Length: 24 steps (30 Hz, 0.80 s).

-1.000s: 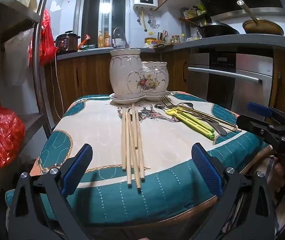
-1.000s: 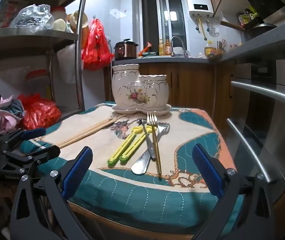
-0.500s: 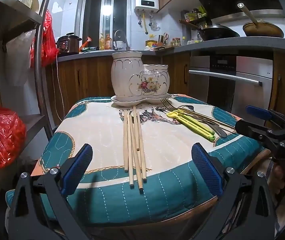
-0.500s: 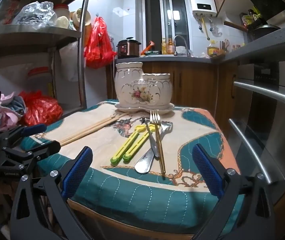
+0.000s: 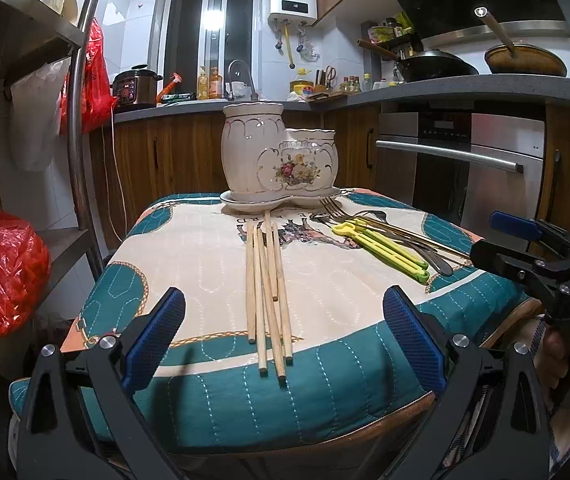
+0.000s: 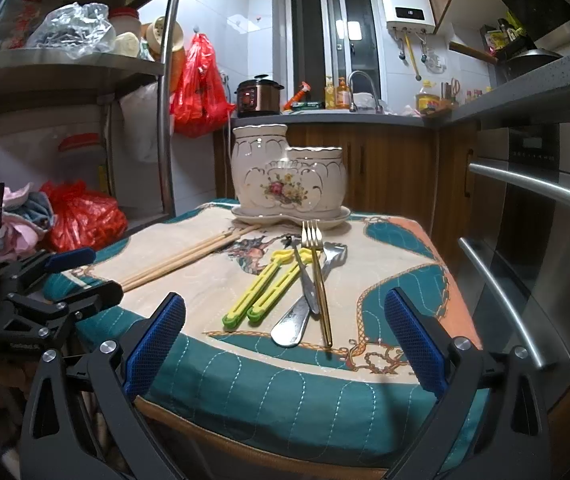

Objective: Organize utensils

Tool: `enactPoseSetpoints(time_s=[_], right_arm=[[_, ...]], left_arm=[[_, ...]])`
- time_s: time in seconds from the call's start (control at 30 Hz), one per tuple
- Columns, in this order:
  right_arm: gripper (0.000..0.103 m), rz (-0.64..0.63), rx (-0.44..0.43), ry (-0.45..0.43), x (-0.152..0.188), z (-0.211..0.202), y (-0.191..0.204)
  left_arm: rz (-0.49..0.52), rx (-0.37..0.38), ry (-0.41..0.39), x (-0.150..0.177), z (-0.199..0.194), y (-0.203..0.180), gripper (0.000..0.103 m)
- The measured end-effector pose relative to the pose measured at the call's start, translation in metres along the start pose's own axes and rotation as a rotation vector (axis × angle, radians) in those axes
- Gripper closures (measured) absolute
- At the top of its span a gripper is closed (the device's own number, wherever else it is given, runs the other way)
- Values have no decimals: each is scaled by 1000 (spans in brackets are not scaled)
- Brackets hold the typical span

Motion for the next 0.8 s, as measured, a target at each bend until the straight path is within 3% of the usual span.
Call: enactPoseSetpoints(time_s=[0.8], right_arm=[[4,1,-2,-2,-1,0,1]], left_arm=[[-8,15,8,3,3,1,5]])
Point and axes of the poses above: each gripper's, at about its wrist camera, not at the fingertips, and z roughly the way its jaws point, y to its left, x to its underside, the point moved 8 cm from there along z, roughly the way its jaws point, and after that the axes turned 6 degrees about z, right-handed, at the moved point
